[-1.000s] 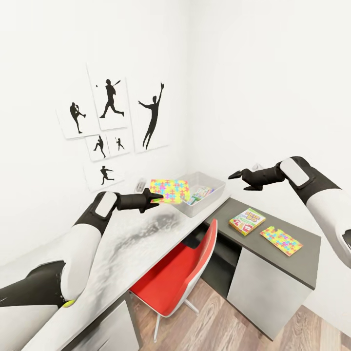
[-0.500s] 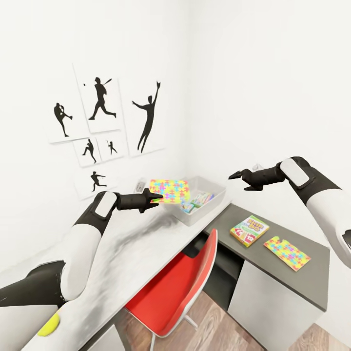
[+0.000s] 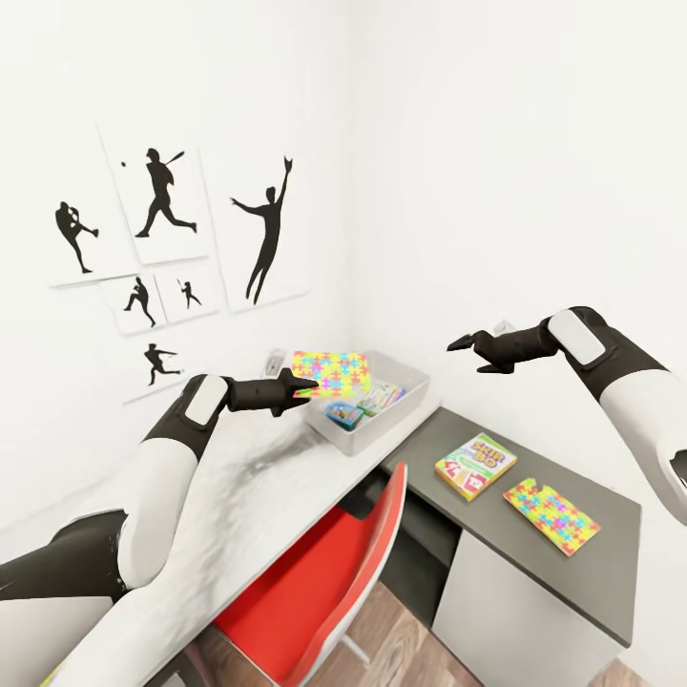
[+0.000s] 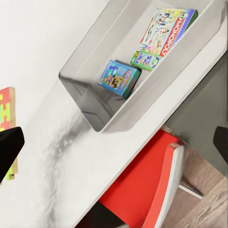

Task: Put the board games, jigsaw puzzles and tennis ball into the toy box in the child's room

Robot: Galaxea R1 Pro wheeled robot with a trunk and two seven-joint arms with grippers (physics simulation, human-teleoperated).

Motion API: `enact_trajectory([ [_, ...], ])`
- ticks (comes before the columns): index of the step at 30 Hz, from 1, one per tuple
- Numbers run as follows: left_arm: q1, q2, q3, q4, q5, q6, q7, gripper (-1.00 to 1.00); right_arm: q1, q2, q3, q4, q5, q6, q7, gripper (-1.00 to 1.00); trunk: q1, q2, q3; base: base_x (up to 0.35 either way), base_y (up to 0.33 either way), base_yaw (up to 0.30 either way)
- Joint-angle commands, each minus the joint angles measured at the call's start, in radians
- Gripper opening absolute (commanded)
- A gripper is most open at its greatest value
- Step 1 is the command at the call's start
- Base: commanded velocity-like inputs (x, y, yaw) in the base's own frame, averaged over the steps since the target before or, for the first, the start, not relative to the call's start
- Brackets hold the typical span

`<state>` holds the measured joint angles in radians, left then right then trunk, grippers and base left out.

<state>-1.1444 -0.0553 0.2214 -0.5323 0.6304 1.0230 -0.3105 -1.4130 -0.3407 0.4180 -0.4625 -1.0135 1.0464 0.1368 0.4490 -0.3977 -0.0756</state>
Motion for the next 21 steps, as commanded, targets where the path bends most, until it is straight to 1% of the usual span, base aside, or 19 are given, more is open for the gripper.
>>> enact_trajectory([
  [1,-0.001,-0.002,0.008,0.000,-0.010,0.006,-0.006,-1.00,-0.001,-0.001,0.005,-0.001,0.007,0.001,0.010,1.00,0.001,-0.002,-0.002,0.197,-0.192,0.063],
  [4,-0.001,-0.002,0.009,0.000,-0.009,0.006,-0.007,-1.00,-0.001,-0.001,0.005,-0.001,0.007,0.001,0.010,1.00,0.001,-0.002,-0.002,0.202,-0.120,0.073],
  [9,-0.001,-0.003,0.010,0.000,-0.009,0.006,-0.007,-1.00,-0.001,-0.001,0.006,-0.001,0.007,0.001,0.010,1.00,0.001,-0.002,-0.002,0.206,-0.032,0.032],
  [12,-0.001,-0.003,0.016,0.000,-0.009,0.006,-0.007,-1.00,-0.001,-0.001,0.006,-0.001,0.007,0.001,0.010,1.00,0.001,-0.002,-0.002,0.167,-0.122,0.083],
  [14,-0.001,-0.003,0.033,0.000,-0.010,0.006,-0.007,-1.00,-0.001,-0.001,0.006,-0.001,0.007,0.001,0.010,1.00,0.001,-0.002,-0.002,0.134,-0.135,0.211],
  [16,-0.001,-0.004,0.042,0.000,-0.010,0.006,-0.007,-1.00,-0.001,-0.001,0.006,-0.001,0.007,0.001,0.010,1.00,0.001,-0.002,-0.002,0.138,-0.129,0.246],
  [18,-0.001,-0.004,0.047,0.000,-0.011,0.006,-0.007,-1.00,-0.001,-0.001,0.007,-0.001,0.007,0.001,0.010,1.00,0.001,-0.002,-0.002,0.146,-0.173,0.254],
  [21,-0.001,-0.003,0.050,0.000,-0.011,0.006,-0.007,-1.00,-0.001,-0.001,0.006,-0.001,0.007,0.001,0.010,1.00,0.001,-0.002,-0.002,0.151,-0.195,0.117],
])
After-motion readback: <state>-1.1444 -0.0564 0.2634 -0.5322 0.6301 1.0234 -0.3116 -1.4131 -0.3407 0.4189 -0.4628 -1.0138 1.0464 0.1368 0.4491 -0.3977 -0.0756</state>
